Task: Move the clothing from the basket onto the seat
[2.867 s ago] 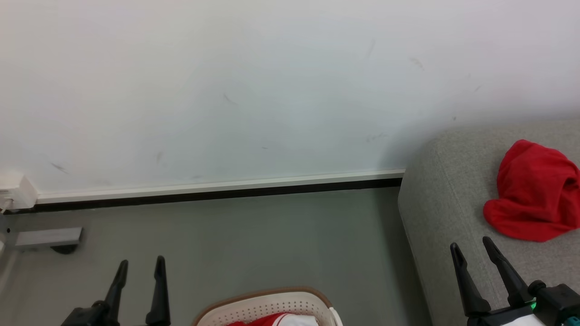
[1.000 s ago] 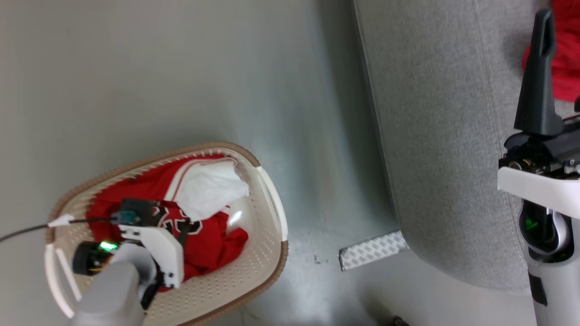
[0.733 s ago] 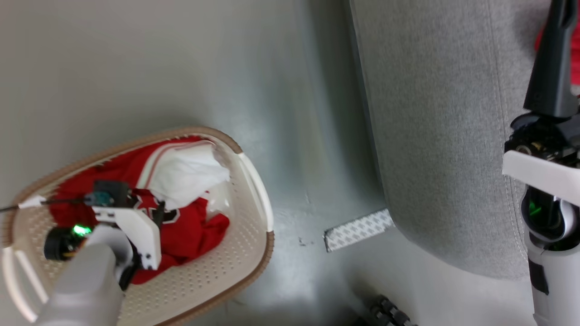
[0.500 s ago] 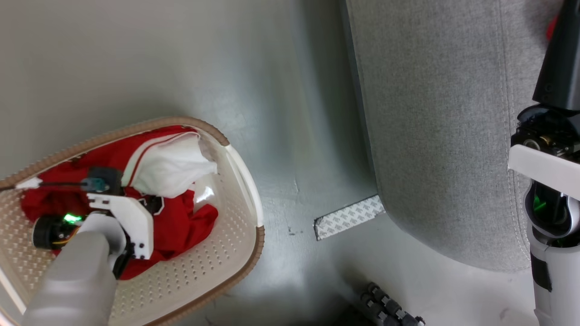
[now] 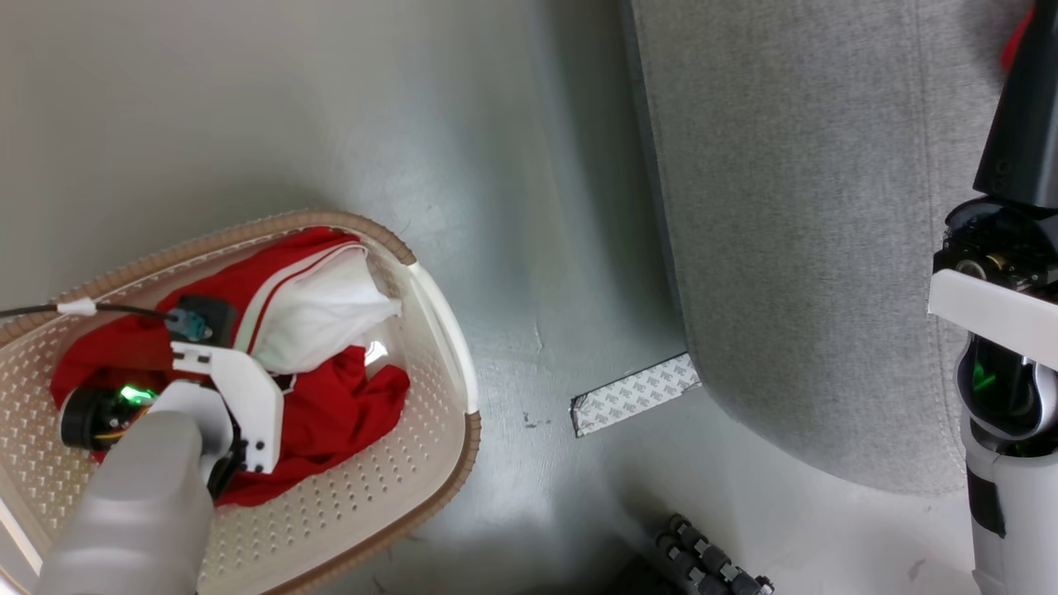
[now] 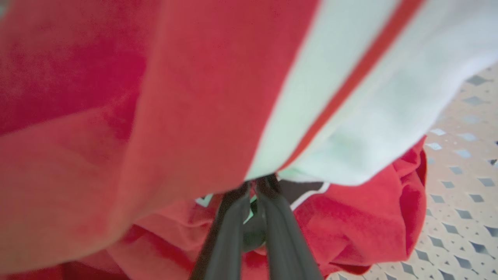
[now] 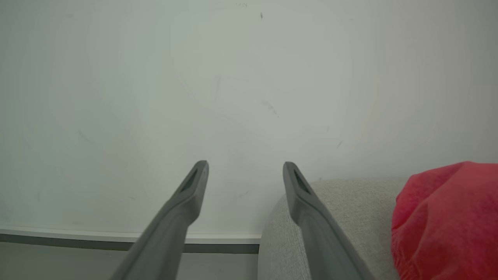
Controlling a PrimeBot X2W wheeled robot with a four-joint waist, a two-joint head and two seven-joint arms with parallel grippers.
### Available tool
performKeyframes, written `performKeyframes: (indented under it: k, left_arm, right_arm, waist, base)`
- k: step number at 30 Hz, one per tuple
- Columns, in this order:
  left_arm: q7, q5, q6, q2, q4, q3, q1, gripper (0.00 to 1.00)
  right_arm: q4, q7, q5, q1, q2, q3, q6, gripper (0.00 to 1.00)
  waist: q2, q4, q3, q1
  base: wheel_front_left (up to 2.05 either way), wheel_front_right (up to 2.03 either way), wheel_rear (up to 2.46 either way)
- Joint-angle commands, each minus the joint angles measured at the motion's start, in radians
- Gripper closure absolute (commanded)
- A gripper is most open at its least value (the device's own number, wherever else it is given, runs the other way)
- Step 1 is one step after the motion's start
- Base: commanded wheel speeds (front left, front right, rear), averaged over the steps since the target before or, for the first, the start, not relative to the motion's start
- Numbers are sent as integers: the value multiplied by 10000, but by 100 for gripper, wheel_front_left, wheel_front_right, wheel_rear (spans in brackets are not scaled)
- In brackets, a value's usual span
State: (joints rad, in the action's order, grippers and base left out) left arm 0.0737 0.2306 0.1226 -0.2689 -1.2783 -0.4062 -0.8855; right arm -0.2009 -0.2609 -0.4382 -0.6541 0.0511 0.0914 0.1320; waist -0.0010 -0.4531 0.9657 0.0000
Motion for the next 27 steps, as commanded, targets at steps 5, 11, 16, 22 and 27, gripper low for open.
performKeyframes:
  k: [5,11,16,22,27]
  left_arm:
    - [-598,185,58,101,-28,-83,248,100]
    - [-1208,447,84,741,-50,-236,866,100]
    - [-1774,821,77,1320,103,-495,1447,100]
    - [-2295,1467,79,1719,492,-1025,2180,100]
    - [-2612,2092,80,1844,907,-1542,2717,100]
  right_arm:
    - [297,-21,-4,12,-37,49,-26,0]
    - [535,-21,354,433,193,-122,-26,0]
    - [806,-21,407,904,547,-66,-26,0]
    - [1207,-19,333,1455,901,13,-26,0]
    - [1517,-19,289,1952,1183,107,-26,0]
  waist:
    - [0,97,-607,0]
    - [0,513,-1977,0]
    - [0,844,-3202,0]
    - [0,1171,-4659,0]
    - [0,1467,-5802,0]
  base:
    - [0,0,0]
    - [0,0,0]
    - [0,0,0]
    - [0,0,0]
    - [0,0,0]
